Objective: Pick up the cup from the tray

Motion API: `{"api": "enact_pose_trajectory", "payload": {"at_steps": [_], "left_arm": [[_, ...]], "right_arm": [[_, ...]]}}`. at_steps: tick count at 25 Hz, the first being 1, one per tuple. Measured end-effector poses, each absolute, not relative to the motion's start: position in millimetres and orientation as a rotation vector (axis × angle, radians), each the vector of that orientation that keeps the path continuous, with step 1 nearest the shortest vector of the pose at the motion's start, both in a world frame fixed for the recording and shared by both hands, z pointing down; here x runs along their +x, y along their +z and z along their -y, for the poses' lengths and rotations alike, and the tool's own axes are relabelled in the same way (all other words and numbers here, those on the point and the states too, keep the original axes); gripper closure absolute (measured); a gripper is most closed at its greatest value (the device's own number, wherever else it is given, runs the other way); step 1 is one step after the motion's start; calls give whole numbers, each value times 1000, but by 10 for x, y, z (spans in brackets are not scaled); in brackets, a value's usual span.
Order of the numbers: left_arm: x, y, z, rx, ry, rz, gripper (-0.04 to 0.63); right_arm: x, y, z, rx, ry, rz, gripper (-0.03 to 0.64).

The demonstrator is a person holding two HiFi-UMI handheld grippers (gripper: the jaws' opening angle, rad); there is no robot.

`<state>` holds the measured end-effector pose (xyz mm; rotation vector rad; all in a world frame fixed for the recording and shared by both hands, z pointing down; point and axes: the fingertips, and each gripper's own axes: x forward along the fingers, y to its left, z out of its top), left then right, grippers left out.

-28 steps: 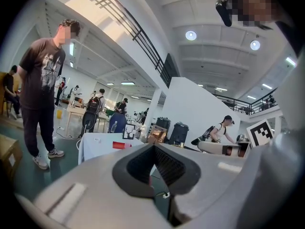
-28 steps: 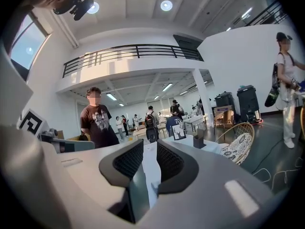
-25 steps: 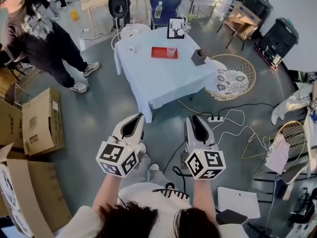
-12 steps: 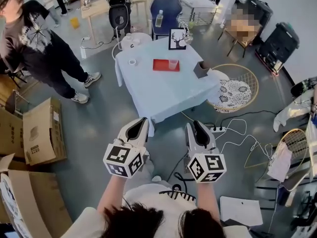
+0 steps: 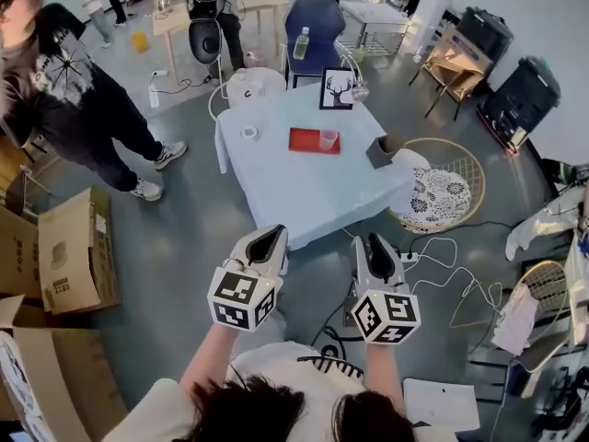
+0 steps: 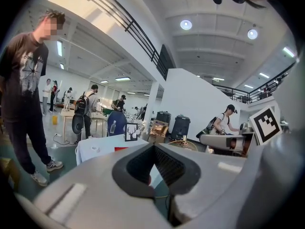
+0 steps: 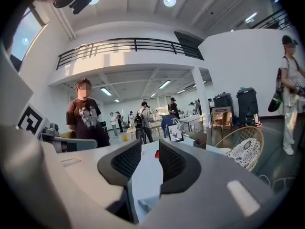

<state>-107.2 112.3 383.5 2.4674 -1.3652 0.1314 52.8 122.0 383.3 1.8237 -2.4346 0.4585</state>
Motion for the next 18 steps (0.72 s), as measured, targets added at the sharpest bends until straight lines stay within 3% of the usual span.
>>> {"api": "enact_pose_trajectory", "payload": {"at_steps": [18], "left_arm": [[-1427,3834,-50,2518,157,1208,595]], "right_arm": [[36,3902,-338,1900,509,2318,448]]}}
